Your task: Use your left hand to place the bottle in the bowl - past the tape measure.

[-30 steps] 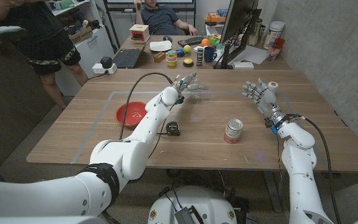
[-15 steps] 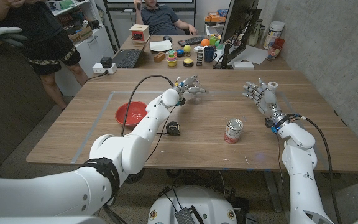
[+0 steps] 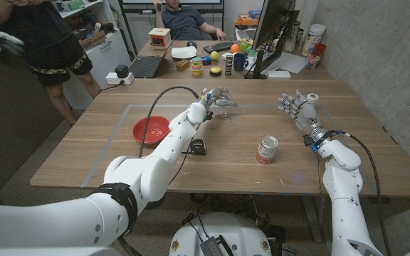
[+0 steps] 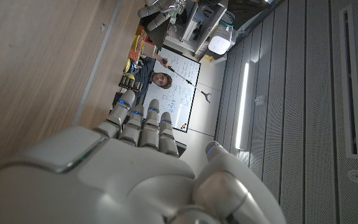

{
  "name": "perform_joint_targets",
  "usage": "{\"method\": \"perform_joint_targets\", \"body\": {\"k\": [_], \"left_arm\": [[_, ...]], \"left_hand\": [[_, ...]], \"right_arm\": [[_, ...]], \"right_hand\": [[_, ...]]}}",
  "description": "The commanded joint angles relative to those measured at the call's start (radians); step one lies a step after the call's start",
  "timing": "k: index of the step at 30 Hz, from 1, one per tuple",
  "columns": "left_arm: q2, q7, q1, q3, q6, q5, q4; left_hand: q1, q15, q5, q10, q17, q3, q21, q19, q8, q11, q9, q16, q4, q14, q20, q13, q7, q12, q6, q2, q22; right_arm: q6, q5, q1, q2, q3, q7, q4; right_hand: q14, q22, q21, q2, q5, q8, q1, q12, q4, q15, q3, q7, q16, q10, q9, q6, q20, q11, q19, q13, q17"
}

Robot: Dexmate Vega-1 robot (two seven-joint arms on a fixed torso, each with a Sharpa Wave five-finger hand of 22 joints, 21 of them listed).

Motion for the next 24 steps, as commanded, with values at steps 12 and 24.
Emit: {"method": "perform_joint_targets", "body": {"k": [12, 24], "left_arm": [[-0.002, 0.054, 0.060, 0.008, 0.021, 0.033, -0.109], [0.004, 0.014, 0.113, 0.005, 0.049, 0.057, -0.238]], "left_hand": [[0.082, -0.114, 0.002, 0.233, 0.001, -0.022, -0.024, 0.014, 0.056, -0.101, -0.009, -0.034, 0.010, 0.145, -0.073, -0.002, -0.107, -0.020, 0.445, 0.080, 0.004], [0.110, -0.115, 0.002, 0.226, 0.001, -0.015, -0.024, 0.017, 0.038, -0.103, -0.012, -0.043, 0.002, 0.144, -0.079, -0.002, -0.108, -0.037, 0.440, 0.093, 0.006]], "right_arm": [[0.007, -0.008, 0.003, 0.001, -0.009, -0.002, 0.004], [0.012, -0.009, -0.003, 0.004, -0.017, 0.000, -0.002]], "right_hand": [[0.004, 0.005, -0.007, 0.023, 0.007, 0.007, -0.006, 0.002, -0.003, -0.002, -0.006, 0.004, 0.001, 0.005, 0.003, 0.008, -0.007, -0.002, 0.005, 0.002, 0.002], [0.006, 0.005, -0.010, 0.023, 0.007, 0.007, -0.005, 0.002, -0.003, -0.004, -0.008, 0.006, 0.001, 0.006, 0.003, 0.007, -0.009, 0.001, 0.007, 0.002, 0.002]]}}
